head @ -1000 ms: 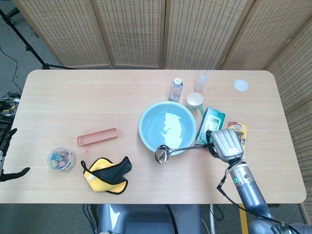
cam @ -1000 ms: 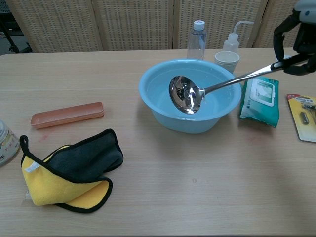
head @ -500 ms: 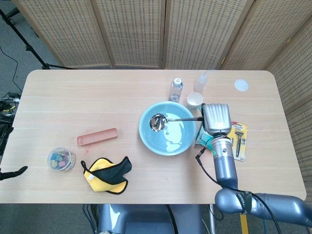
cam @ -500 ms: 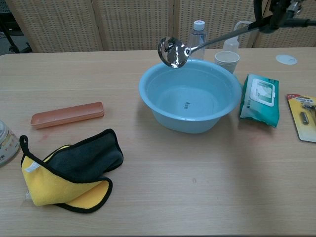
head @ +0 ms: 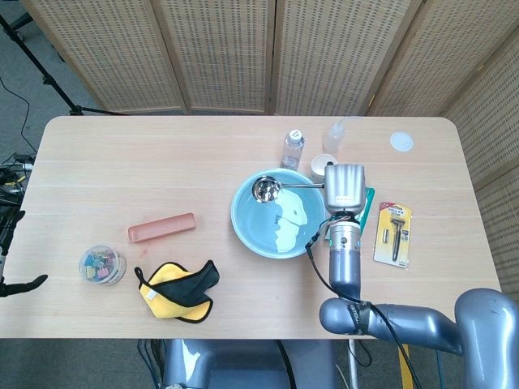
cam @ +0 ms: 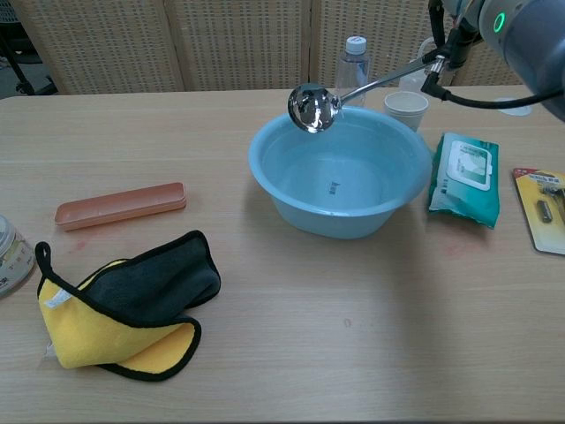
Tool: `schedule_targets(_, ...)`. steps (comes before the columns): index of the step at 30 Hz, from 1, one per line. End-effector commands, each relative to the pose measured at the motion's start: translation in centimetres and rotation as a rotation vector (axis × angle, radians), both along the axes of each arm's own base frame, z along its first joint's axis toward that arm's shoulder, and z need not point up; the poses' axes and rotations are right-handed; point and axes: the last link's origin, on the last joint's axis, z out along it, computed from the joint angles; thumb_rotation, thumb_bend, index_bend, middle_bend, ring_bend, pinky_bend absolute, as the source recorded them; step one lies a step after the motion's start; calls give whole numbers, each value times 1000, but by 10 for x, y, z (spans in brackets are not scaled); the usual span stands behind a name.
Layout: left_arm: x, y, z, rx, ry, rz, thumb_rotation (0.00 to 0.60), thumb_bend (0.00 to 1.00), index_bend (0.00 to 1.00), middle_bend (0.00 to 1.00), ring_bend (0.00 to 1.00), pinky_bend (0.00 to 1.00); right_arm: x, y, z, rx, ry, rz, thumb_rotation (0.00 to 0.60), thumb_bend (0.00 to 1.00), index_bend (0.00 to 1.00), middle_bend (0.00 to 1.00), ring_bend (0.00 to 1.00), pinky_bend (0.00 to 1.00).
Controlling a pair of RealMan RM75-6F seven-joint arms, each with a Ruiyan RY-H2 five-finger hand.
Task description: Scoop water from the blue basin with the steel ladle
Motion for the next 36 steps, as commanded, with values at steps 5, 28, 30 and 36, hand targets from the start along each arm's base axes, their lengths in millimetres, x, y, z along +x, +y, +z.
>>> schedule_targets(5, -2, 2, -1, -8, 2, 8, 600, 0, 0, 0, 0, 0, -12, -5, -28, 15, 91, -15, 600, 1000, 812, 931, 849, 1000)
schedule_targets(28, -3, 4, -2, 5, 23, 22, 600, 0, 0, 0, 0, 0, -49, -9, -60, 52, 274, 3, 600, 1000, 812, 936, 852, 1000)
schedule_targets(30, -3, 4, -2, 10, 26, 22, 600, 0, 0, 0, 0, 0, -50, -8, -60, 58, 292, 3, 600, 1000, 812, 936, 852, 1000)
schedule_targets(36, -3, 4, -1, 18, 24, 22, 600, 0, 0, 0, 0, 0, -55, -1, -59, 91, 333, -13, 600, 1000, 812, 936, 854, 1000)
